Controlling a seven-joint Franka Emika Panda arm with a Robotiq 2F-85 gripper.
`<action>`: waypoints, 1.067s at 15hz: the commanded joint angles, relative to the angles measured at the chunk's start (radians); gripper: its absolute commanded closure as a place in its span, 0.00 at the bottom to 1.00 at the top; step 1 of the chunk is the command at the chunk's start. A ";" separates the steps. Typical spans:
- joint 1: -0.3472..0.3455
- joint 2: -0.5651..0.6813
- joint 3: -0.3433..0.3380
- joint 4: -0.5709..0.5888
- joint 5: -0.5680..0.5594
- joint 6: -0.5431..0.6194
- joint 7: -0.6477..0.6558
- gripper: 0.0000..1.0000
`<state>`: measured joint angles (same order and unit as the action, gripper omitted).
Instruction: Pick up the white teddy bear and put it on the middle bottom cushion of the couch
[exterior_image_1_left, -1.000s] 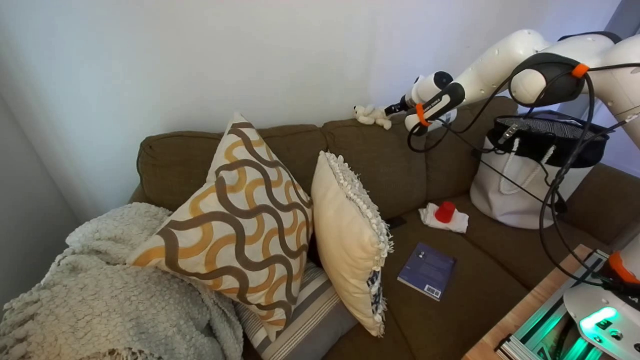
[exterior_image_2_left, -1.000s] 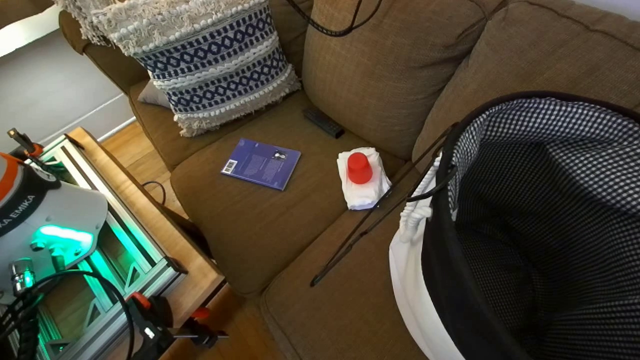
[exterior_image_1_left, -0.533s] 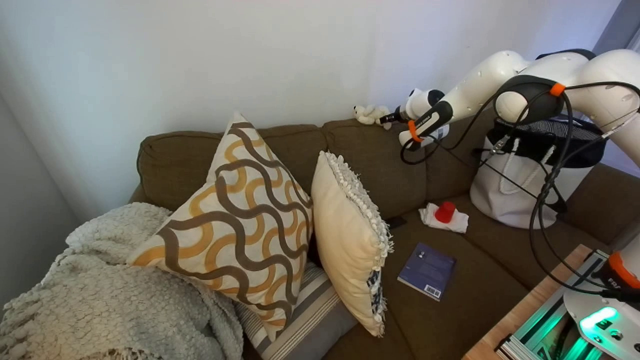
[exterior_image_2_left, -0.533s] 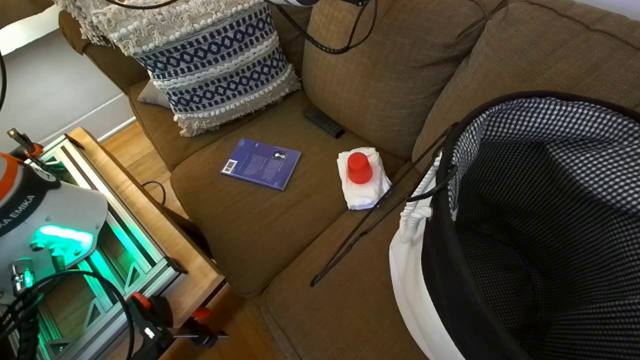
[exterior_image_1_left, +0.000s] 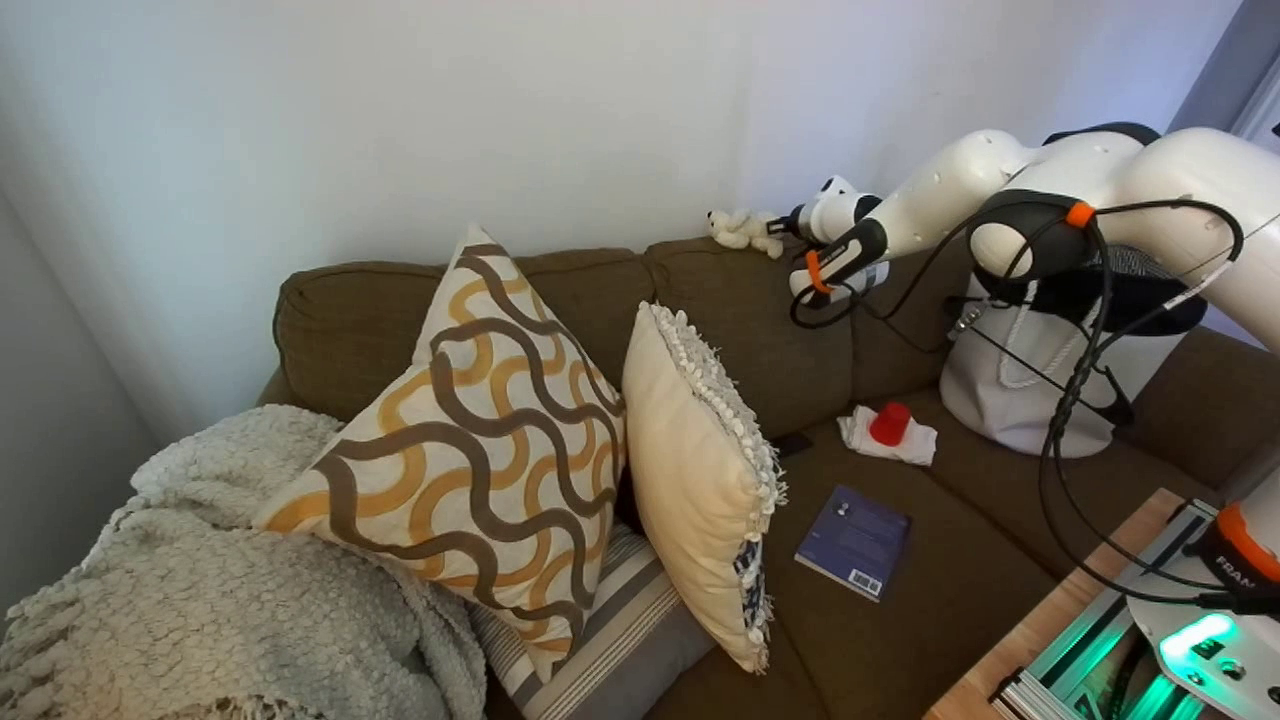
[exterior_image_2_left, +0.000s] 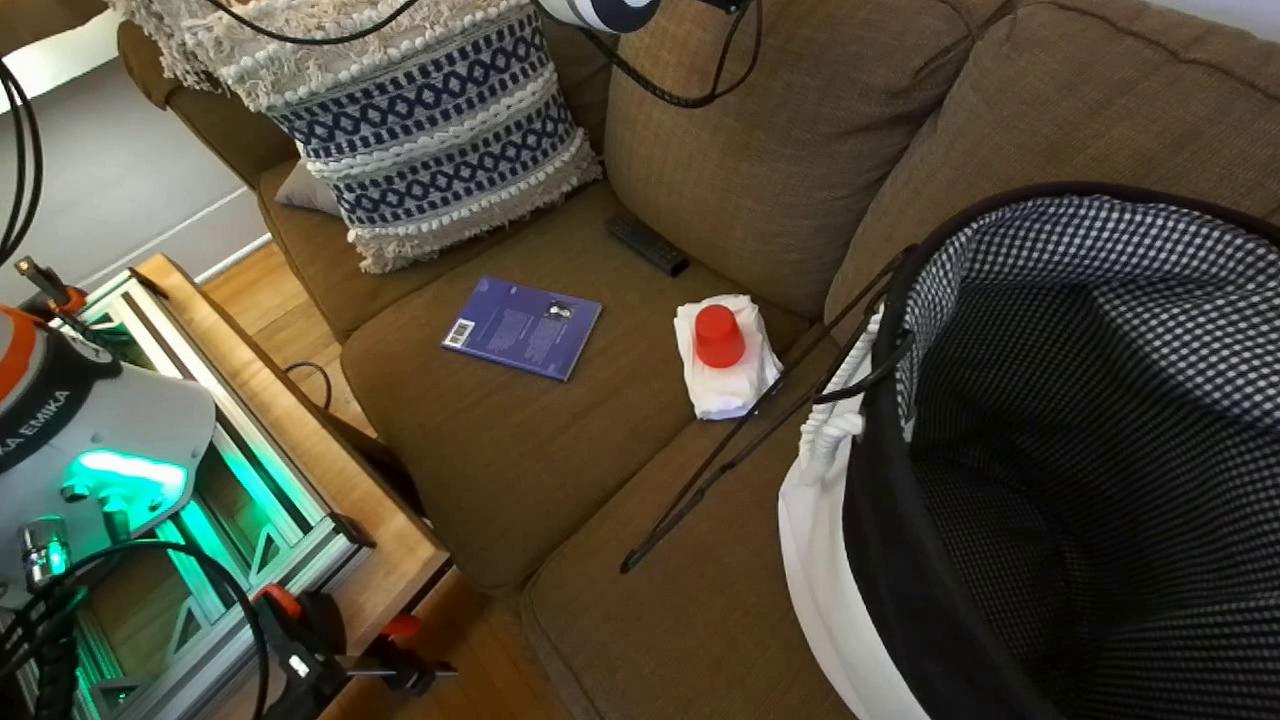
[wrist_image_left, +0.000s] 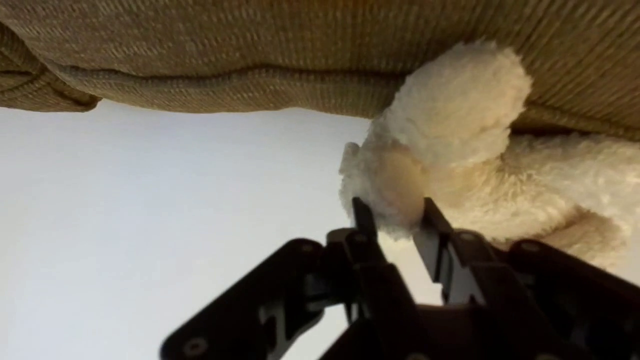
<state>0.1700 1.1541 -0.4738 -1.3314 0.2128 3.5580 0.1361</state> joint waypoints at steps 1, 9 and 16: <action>0.017 0.041 -0.021 0.026 0.045 -0.002 0.005 1.00; -0.177 -0.298 0.329 -0.146 -0.246 -0.027 0.032 0.97; -0.078 -0.671 0.106 -0.429 -0.169 -0.285 -0.056 0.98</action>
<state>0.0150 0.6631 -0.2441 -1.5621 0.0235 3.3860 0.1114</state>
